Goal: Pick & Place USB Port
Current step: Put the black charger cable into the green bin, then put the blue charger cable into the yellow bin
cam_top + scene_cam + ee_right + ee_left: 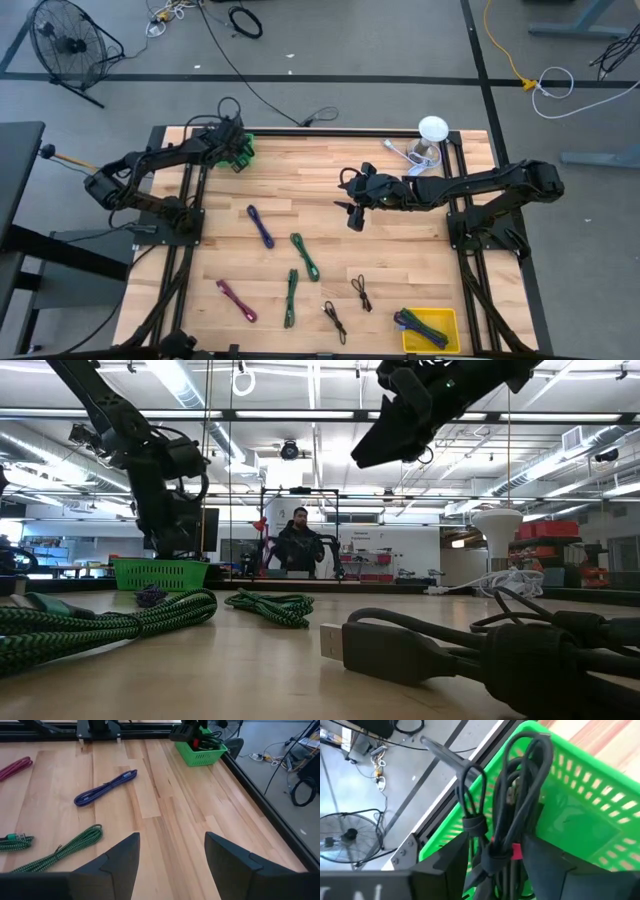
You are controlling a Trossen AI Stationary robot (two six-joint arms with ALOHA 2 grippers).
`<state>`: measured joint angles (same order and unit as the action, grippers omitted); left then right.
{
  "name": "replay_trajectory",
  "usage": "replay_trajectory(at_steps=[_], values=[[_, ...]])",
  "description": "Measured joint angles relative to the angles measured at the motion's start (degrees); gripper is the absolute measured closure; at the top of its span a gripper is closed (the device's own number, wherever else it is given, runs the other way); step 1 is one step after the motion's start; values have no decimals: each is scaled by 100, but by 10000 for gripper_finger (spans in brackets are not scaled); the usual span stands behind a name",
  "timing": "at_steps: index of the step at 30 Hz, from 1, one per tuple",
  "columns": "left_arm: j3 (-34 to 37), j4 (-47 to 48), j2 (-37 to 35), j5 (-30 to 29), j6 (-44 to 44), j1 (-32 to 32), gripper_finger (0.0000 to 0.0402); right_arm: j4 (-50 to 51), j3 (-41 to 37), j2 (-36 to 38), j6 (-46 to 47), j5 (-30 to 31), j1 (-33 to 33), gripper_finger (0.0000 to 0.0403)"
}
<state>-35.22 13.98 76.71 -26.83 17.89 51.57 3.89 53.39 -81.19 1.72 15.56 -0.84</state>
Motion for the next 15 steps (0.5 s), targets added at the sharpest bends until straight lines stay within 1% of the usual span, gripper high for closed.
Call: replay_trajectory(at_steps=[7, 10, 13, 15], values=[[0, 5, -27, 119, -75, -104, 220, -36, 0, 1, 83, 1, 0, 179], [-26, 9, -149, 120, 56, -222, 221, -36, 0, 2, 83, 0, 0, 179], [-224, 137, -363, 132, 77, -355, 223, -40, 0, 2, 83, 0, 0, 179], [-392, 286, -515, 293, 77, -460, 223, -40, 0, 2, 99, 0, 0, 179]])
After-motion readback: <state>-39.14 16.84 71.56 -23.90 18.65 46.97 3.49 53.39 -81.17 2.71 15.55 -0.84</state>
